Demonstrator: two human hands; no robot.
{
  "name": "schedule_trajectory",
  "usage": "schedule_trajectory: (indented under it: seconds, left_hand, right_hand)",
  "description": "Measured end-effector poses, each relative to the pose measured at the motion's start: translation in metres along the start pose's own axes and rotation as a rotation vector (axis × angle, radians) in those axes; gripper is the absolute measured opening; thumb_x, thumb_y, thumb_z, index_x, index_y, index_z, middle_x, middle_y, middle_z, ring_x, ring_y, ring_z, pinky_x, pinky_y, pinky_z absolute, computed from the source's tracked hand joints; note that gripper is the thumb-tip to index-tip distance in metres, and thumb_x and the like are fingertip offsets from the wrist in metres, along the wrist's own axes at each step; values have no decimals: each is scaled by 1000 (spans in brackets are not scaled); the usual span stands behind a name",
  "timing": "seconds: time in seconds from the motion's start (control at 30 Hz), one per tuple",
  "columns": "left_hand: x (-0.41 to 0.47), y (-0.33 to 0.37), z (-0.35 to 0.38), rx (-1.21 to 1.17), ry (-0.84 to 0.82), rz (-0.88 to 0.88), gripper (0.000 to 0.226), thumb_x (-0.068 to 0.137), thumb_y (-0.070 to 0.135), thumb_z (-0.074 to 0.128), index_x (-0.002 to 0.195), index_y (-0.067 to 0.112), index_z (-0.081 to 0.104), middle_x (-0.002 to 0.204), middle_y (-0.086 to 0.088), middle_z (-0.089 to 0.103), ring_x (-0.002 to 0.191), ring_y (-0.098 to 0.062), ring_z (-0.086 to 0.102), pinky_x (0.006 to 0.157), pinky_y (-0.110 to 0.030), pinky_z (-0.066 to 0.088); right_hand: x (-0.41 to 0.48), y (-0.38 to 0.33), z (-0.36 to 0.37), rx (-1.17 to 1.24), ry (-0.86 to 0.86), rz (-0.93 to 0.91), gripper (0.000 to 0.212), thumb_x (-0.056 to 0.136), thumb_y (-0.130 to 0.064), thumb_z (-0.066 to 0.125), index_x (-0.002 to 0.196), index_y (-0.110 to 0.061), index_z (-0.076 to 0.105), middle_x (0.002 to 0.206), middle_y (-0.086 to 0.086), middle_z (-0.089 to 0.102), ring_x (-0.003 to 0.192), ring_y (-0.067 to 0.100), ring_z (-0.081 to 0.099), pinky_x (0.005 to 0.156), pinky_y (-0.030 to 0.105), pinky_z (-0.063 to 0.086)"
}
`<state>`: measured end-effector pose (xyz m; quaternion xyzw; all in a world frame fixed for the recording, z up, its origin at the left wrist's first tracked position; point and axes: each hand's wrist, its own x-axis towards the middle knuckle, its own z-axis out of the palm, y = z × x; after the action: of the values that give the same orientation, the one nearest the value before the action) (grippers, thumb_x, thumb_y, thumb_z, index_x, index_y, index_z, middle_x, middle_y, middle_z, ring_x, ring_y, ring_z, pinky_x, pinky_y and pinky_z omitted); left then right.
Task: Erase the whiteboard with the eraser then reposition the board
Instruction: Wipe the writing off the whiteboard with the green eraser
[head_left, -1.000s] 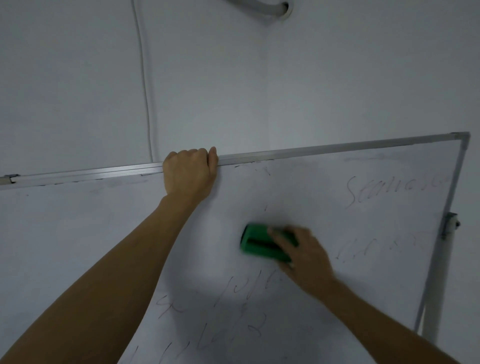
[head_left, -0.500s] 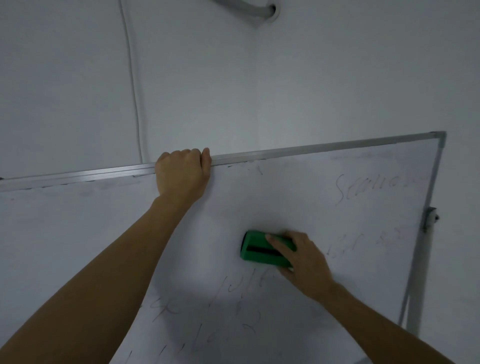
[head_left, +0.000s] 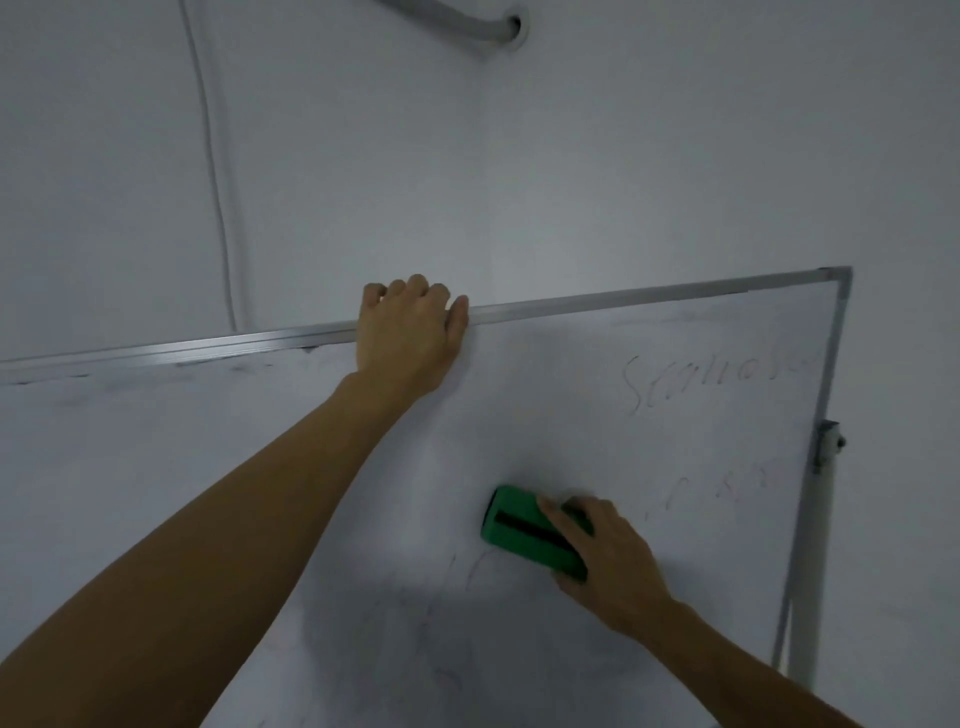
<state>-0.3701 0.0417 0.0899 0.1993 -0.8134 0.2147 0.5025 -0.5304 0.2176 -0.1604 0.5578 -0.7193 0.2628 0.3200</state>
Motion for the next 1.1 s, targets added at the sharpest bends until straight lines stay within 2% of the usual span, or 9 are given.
schedule_trajectory:
  seconds: [0.1,0.23,0.4,0.5,0.6,0.7,0.83,0.9,1.1]
  left_hand:
    - [22,43,11,-62,-45,22,47,101,39,29,109,9,65,103,-12,66,94,-31,60,91,-41,36]
    - [45,90,34,-105,-94,-42,48,101,40,29,109,7,64,102,-14,66,93,-33,60,87,-40,38]
    - [53,121,55,41,-94,-162,52,101,42,27,82,9,61,73,-9,61,64,-29,51,67,-33,31]
    - [50,123,59,121,-65,-234,54,101,42,27,67,9,52,60,-9,48,56,-27,41,60,-34,27]
    - [51,122,60,127,-57,-289,53,101,42,29,67,8,52,62,-11,46,58,-28,41,58,-34,27]
    - [53,124,60,149,-59,-314,53,100,40,31,68,7,56,60,-9,44,57,-28,39,57,-34,24]
    - [54,128,64,158,-41,-318,51,100,38,31,64,8,50,59,-10,45,55,-29,40,56,-34,23]
    - [54,131,65,169,-48,-312,49,100,36,31,64,8,49,60,-10,46,56,-29,39,57,-34,23]
    - [51,126,63,149,-37,-321,50,99,34,32,60,7,48,55,-9,43,53,-29,40,56,-34,25]
  right_hand:
    - [17,47,-27,1,77,29,93,66,-32,84,145,-27,35,124,12,51,103,26,53,72,38,57]
    - [46,140,-82,-76,206,73,90,68,-27,85,144,-19,39,120,19,52,100,34,54,67,41,56]
    - [61,202,-98,37,440,465,95,74,-31,81,151,-16,27,122,24,46,103,36,49,75,37,46]
    - [27,182,-56,-20,305,119,95,66,-30,86,146,-17,36,123,21,48,101,32,53,79,40,55]
    - [-9,180,-27,-121,107,-216,93,58,-34,87,139,-27,42,118,10,48,101,24,49,79,36,53]
    - [20,213,-49,-128,194,-196,90,61,-31,86,139,-28,42,122,14,50,103,28,51,81,41,56]
    - [73,247,-99,63,461,234,93,69,-31,84,147,-18,35,120,21,49,103,38,51,71,40,51]
    - [76,241,-97,105,497,335,95,71,-34,82,149,-16,31,119,22,48,103,39,50,69,39,50]
    - [0,198,-35,-83,138,-257,96,56,-32,89,138,-24,41,118,12,47,102,24,47,79,37,55]
